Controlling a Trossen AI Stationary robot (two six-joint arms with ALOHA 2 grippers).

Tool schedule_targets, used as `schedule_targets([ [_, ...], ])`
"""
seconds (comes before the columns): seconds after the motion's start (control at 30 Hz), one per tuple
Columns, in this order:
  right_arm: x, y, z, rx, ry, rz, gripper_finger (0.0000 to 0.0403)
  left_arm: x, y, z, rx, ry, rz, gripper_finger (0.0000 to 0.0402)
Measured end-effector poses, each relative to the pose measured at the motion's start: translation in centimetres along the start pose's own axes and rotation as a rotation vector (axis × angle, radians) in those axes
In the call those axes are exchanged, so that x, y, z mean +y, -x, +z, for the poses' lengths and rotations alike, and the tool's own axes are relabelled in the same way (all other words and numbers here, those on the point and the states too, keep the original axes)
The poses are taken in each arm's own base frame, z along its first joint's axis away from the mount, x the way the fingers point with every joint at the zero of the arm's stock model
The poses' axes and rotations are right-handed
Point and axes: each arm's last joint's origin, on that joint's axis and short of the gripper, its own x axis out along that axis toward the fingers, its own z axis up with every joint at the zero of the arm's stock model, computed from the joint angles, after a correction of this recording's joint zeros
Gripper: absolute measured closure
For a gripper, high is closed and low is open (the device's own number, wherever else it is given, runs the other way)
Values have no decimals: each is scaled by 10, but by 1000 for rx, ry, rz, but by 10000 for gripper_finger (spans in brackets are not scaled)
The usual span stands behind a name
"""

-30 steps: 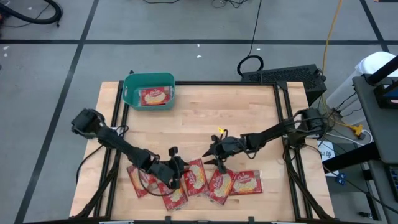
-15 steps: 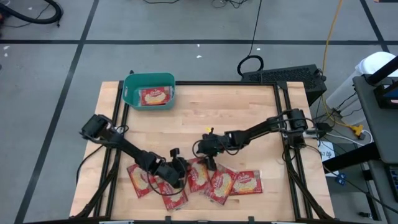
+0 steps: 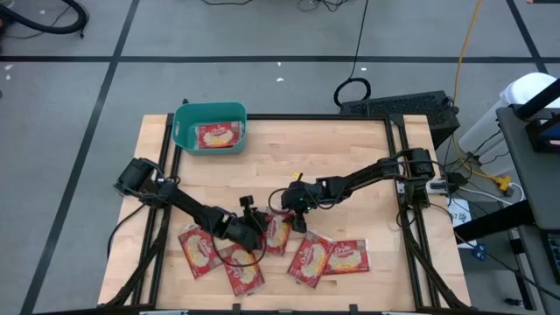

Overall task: Sort popcorn bags into baskets
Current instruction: Put the red popcorn bag into the green bin

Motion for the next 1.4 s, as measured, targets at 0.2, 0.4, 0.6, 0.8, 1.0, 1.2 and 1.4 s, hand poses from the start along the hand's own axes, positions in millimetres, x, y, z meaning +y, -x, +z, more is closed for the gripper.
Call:
schedule_targets([
  [0.2,0,8,2,11,19,-48,165,21,16,4,64,34,82,270],
  [0.4,2,12,8,-35,17,-43,165,35,41,10,85,135,95,270],
  [0.6,-7,15,21,-169,-40,-61,165,27,58,14,78,233,-17,270],
  [0.8,-23,17,33,-304,-123,-60,165,13,57,10,119,345,-124,270],
  [1.0,-36,7,26,-263,-237,-14,165,-4,42,3,115,330,-178,270],
  [1.2,-33,-7,13,-178,-265,47,165,-7,26,-2,124,336,-145,270],
  [1.4,-27,-9,11,-161,-228,81,171,-5,25,-2,124,297,-141,270],
])
